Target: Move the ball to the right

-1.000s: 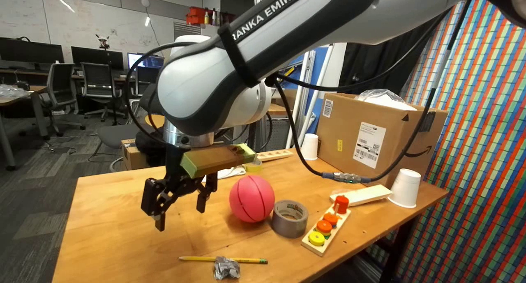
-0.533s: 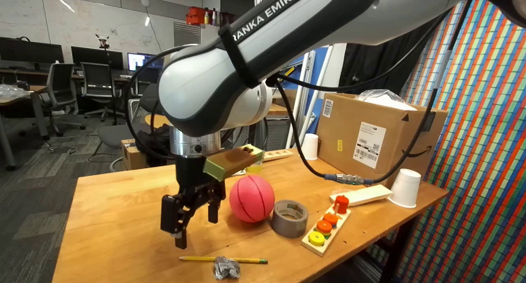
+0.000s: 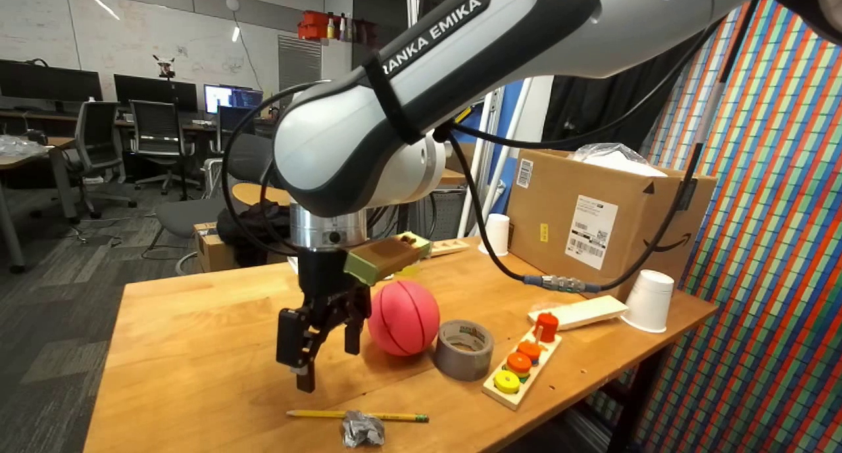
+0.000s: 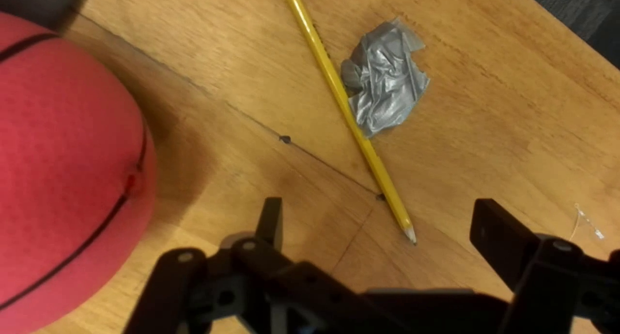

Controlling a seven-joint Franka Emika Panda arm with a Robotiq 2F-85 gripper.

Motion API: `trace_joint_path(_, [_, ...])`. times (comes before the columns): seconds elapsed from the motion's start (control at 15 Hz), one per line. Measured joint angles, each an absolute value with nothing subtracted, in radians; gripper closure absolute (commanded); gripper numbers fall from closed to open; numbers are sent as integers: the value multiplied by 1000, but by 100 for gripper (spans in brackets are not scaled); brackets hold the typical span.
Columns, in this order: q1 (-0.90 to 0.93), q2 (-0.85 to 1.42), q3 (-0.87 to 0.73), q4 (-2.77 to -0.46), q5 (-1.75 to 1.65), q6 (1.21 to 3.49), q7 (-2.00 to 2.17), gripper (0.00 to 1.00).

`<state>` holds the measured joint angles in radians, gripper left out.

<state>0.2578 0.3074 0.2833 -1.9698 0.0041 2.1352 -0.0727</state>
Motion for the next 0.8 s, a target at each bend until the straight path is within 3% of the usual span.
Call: trace_joint_path(0.8, [161, 227, 155, -2004, -48, 2163, -77, 0])
